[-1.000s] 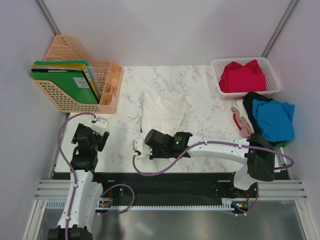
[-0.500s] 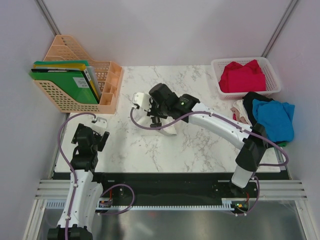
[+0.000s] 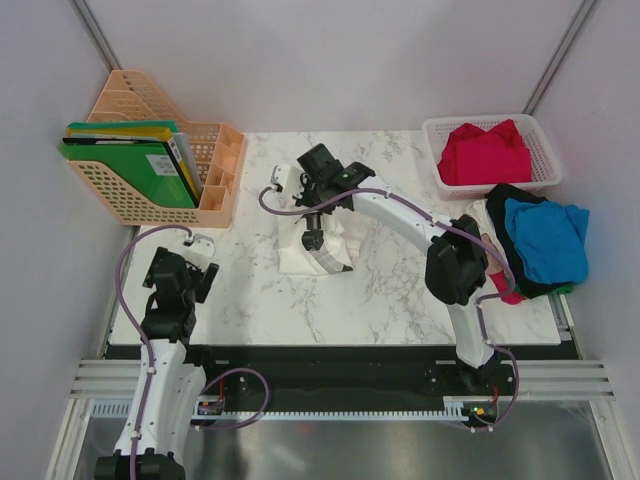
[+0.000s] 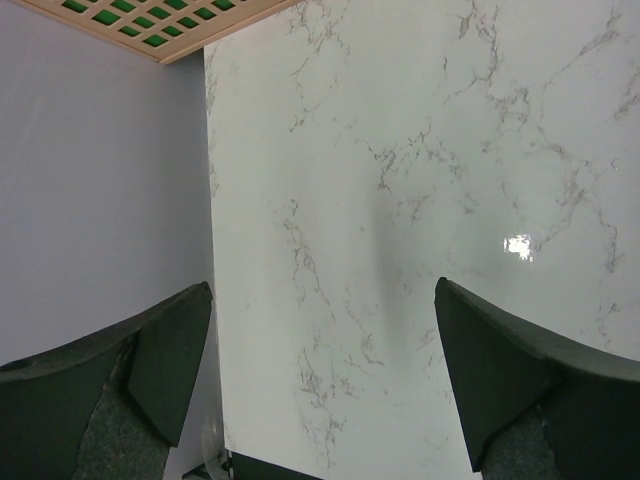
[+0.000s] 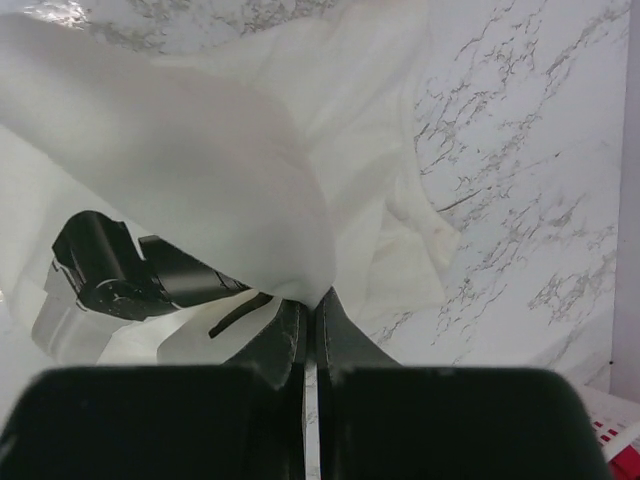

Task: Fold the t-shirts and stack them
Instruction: Fold the long partially folded tshirt into a neat square

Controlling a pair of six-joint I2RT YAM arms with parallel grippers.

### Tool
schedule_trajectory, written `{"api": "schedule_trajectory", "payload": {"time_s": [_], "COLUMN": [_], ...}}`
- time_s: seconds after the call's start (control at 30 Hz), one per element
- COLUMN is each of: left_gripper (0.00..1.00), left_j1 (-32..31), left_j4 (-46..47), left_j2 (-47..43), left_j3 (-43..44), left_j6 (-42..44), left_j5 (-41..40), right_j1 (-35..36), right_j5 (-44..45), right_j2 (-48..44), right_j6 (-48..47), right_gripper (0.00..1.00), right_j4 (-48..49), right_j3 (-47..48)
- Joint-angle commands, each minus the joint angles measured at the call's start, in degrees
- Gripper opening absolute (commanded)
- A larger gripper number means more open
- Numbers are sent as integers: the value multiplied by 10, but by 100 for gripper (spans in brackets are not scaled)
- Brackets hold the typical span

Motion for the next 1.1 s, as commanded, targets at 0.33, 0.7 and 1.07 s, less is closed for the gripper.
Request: {"api": "schedule_trajectory", "payload": {"time_s": [0.33,0.7,1.07], "left_gripper": [100,100,100], "left_j1": [2,3,2], "left_j4": [22,21,23], "left_j2": [4,5,13], "left_j3": [-3,-4,-4], "left_j6": [-12,-12,-11], "left_j5": [-2,-5,-3], "right_j1": [-52,-83,-103], "right_j5": [7,22,29], "right_j2": [89,150,132], "right_j6": [-19,-28,-37], "right_gripper": [0,0,0], "right_j4": [11,15,25], "right_j3": [143,180,173]}}
